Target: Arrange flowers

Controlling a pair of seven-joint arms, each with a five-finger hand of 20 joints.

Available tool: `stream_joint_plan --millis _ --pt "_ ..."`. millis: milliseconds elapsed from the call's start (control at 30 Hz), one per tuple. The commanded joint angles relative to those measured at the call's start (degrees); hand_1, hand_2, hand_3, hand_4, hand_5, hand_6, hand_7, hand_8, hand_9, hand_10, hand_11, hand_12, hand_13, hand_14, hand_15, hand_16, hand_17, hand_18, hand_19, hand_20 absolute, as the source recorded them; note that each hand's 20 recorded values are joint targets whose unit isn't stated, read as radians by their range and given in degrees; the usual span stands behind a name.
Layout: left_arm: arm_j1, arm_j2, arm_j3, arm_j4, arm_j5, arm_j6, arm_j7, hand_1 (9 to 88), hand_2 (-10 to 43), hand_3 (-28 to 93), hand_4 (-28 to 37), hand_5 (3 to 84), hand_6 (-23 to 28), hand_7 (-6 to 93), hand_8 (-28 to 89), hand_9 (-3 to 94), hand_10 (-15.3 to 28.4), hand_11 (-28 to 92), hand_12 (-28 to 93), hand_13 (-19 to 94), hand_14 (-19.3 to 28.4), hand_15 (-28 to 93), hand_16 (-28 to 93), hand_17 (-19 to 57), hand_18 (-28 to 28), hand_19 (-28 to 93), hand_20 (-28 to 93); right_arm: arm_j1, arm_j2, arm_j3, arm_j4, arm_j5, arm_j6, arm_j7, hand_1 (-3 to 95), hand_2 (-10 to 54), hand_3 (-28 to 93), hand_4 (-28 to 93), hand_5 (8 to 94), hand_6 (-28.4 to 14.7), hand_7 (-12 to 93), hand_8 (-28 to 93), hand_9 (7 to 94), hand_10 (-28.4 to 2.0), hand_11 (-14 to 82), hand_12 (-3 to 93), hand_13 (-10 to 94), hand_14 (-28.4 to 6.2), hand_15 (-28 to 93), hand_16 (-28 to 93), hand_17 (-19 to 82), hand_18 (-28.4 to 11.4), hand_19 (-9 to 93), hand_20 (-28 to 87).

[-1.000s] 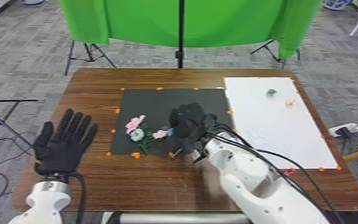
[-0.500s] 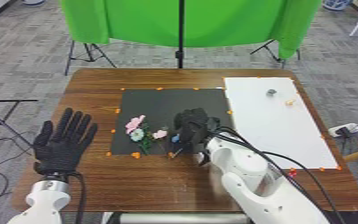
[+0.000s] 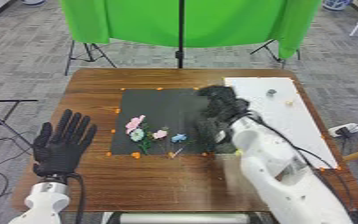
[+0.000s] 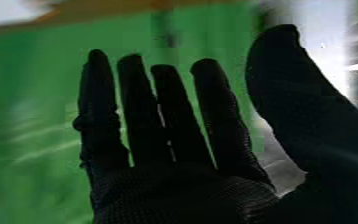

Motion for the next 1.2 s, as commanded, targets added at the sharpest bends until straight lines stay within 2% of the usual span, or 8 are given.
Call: stream_joint_plan --millis 33,400,700,800,833,967,1067,1200 --pt "2.4 -0.41 -0.29 -0.64 -0.83 0.77 1.46 29.0 14.5 75 -28.3 45.1 9.1 9.6 -9 39.0 14.9 17 9 28 15.2 31 -7 -6.8 13.1 32 11 7.0 7.4 8.6 12.2 3.3 2.3 16.1 39.9 -9.5 84 -28 42.7 -7.5 14 -13 40.5 -19.1 11.5 12.3 34 -17.4 24 12 20 -20.5 64 22" --pt "2.7 -0.12 -0.37 -0.93 -0.96 1.72 1.89 29.1 14.4 76 -28.3 45.5 9.3 9.8 -9 39.1 14.9 17 9 28 15.3 31 -7 -6.8 13.1 32 11 8.5 8.7 11.0 20.1 7.6 -8.3 14.1 45.5 -9.5 87 -28 40.7 -5.9 15 -13 34.7 -16.4 10.3 10.2 31 -17.4 22 12 18 -20.2 63 19" --pt "2.1 -0.38 0.06 -0.55 -1.13 2.8 1.45 29.4 14.4 76 -28.3 45.5 9.3 10.0 -9 39.2 14.9 18 9 28 15.2 31 -7 -6.9 13.1 32 11 9.2 6.5 7.8 26.6 3.1 -7.0 14.1 50.7 -9.5 77 -28 46.3 -3.9 17 -14 42.7 -15.5 10.8 10.5 43 -13.8 24 13 20 -19.5 63 18" --pt "1.7 -0.59 0.17 -0.39 1.43 5.05 1.1 29.5 14.5 76 -28.3 45.6 9.3 10.1 -9 39.2 14.9 18 9 28 15.2 31 -7 -6.9 13.1 33 11 10.2 5.5 6.7 29.5 2.4 -5.9 16.2 51.9 -9.5 78 -28 49.0 -3.3 18 -15 46.2 -15.5 11.3 10.7 47 -13.0 25 13 22 -18.6 62 18" --pt "1.5 -0.67 0.26 -0.19 1.24 4.63 1.18 29.5 14.5 76 -28.3 45.7 9.4 10.2 -9 39.3 15.0 18 9 28 15.2 31 -7 -6.9 13.1 33 11 10.3 5.4 6.4 30.1 2.8 -4.5 16.9 52.5 -9.5 78 -28 50.1 -3.3 18 -15 46.9 -15.7 11.3 10.8 48 -12.8 26 13 23 -18.3 63 18" --pt "1.5 -0.95 0.45 -0.21 0.72 4.12 1.08 29.5 14.6 76 -28.3 45.9 9.4 10.4 -9 39.3 14.9 18 9 28 15.2 31 -7 -6.9 13.1 33 11 8.4 5.9 6.0 30.5 1.6 4.2 15.2 55.9 -9.5 76 -28 62.3 -1.4 21 -16 64.3 -12.9 19.8 15.1 60 -9.8 32 16 28 -17.7 70 22" --pt "1.8 -1.06 0.46 -0.28 -0.1 4.13 1.21 29.5 14.7 76 -28.3 46.1 9.5 10.6 -9 39.3 14.9 18 9 28 15.2 31 -7 -6.9 13.1 33 11 7.6 6.3 5.5 30.7 0.7 9.5 13.8 63.3 -9.5 64 -28 71.5 -0.5 30 -7 80.1 -11.0 12.4 34.3 70 -6.7 30 34 32 -18.7 74 30" --pt "2.0 -0.92 0.38 -0.34 -0.05 3.73 1.54 29.5 14.7 76 -28.3 46.1 9.6 10.6 -9 39.4 14.9 18 9 28 15.2 31 -7 -6.9 13.1 33 11 7.9 7.1 4.9 28.7 2.4 13.0 13.1 64.7 -9.5 66 -28 78.1 -0.1 36 -3 87.8 -9.9 13.9 42.8 77 -6.1 33 42 34 -19.8 78 36"
